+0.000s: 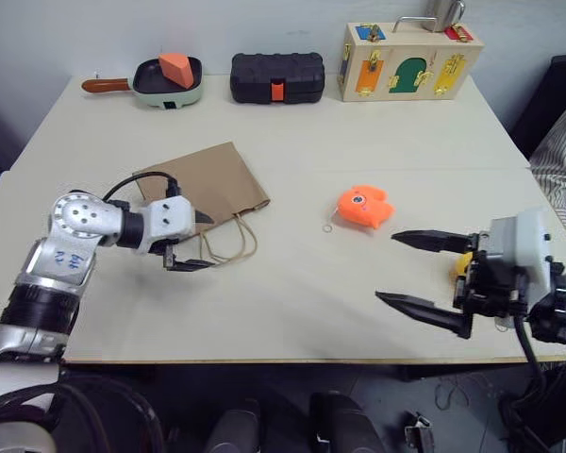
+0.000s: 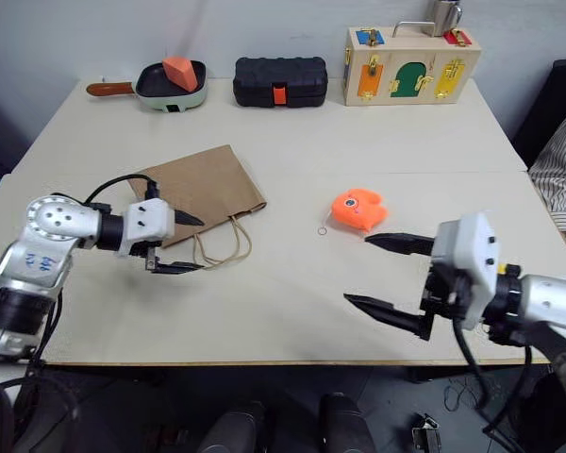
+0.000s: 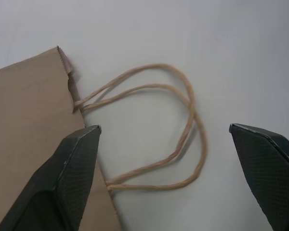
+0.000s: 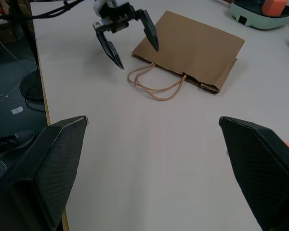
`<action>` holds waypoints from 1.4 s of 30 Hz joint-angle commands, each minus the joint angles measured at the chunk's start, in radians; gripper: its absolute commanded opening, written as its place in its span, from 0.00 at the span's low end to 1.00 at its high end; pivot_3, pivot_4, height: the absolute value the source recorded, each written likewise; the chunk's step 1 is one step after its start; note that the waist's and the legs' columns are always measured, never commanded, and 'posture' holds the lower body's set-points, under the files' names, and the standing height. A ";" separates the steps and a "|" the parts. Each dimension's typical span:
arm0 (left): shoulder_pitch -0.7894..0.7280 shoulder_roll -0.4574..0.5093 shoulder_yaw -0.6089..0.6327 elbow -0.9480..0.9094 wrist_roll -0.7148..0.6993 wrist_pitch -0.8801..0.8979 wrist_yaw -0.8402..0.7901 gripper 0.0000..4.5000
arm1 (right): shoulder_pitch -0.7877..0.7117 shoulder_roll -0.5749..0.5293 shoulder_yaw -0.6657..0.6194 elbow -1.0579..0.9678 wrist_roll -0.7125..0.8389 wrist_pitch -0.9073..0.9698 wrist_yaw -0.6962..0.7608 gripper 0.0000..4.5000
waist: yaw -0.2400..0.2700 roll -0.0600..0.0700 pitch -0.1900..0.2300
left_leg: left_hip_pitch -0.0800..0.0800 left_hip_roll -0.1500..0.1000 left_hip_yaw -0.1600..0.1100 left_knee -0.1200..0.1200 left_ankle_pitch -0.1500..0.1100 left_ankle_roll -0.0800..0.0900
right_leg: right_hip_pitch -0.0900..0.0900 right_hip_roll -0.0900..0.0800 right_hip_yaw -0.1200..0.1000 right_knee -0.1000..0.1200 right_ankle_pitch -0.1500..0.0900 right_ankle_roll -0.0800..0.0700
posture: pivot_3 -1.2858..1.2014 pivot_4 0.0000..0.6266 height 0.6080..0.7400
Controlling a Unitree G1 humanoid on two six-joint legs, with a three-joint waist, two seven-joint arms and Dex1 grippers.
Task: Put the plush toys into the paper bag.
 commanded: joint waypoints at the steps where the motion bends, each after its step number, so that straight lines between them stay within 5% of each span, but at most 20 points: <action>1: -0.052 -0.034 -0.004 0.106 0.032 -0.109 0.002 0.96 | 0.004 0.018 -0.015 -0.035 0.003 -0.024 -0.025 1.00 | 0.000 0.000 0.000 | 0.000 0.000 0.000 0.000 0.000 0.000 | 0.000 0.000 0.000 0.001 0.000 0.000 | 0.52 0.24 1.00; 6: -0.082 -0.060 -0.023 0.190 0.073 -0.182 -0.009 0.66 | 0.024 0.032 -0.031 -0.046 0.017 -0.025 -0.044 1.00 | -0.003 -0.002 0.000 | -0.012 0.000 0.000 0.006 0.000 0.000 | -0.011 0.000 -0.001 0.009 0.000 0.000 | 0.52 0.24 1.00; 20: -0.123 -0.102 -0.046 0.325 0.156 -0.307 -0.005 0.66 | 0.010 0.024 -0.044 -0.018 0.053 -0.022 -0.063 1.00 | -0.001 -0.003 0.000 | -0.011 0.000 0.000 0.012 -0.001 0.001 | -0.009 0.000 -0.001 0.012 0.000 0.000 | 0.52 0.24 1.00; 23: -0.143 -0.123 -0.046 0.349 0.165 -0.314 -0.001 0.53 | -0.004 0.024 -0.031 -0.018 0.056 -0.021 -0.072 1.00 | 0.000 -0.003 0.000 | -0.011 0.000 0.000 0.013 -0.001 0.001 | -0.009 0.000 -0.001 0.013 0.000 0.001 | 0.52 0.24 1.00; 29: -0.131 -0.132 -0.041 0.343 0.144 -0.298 -0.045 0.11 | -0.006 0.028 -0.023 -0.022 0.053 -0.022 -0.082 1.00 | -0.001 -0.003 0.000 | -0.011 0.000 0.000 0.013 -0.001 0.001 | -0.009 0.000 -0.001 0.013 0.000 0.001 | 0.52 0.24 1.00; 31: -0.120 -0.140 -0.014 0.323 0.095 -0.239 -0.076 0.01 | -0.001 0.032 -0.020 -0.020 0.038 -0.026 -0.090 1.00 | -0.001 -0.003 0.000 | -0.011 0.000 0.000 0.013 -0.001 0.001 | -0.009 0.000 -0.001 0.013 0.000 0.001 | 0.52 0.24 1.00; 34: -0.133 -0.170 0.065 0.262 -0.037 -0.041 -0.109 0.01 | 0.004 0.036 -0.011 -0.018 0.020 -0.029 -0.104 1.00 | -0.002 -0.003 0.000 | -0.011 0.000 0.000 0.013 -0.001 0.001 | -0.009 0.000 -0.001 0.013 0.000 0.001 | 0.52 0.24 1.00; 42: -0.145 -0.144 0.292 -0.212 -0.558 0.870 -0.097 0.01 | 0.006 0.067 0.032 -0.028 -0.029 -0.019 -0.174 1.00 | -0.009 -0.004 0.000 | -0.013 0.000 -0.002 0.014 -0.001 0.001 | -0.010 0.000 0.000 0.014 0.000 0.001 | 0.52 0.24 1.00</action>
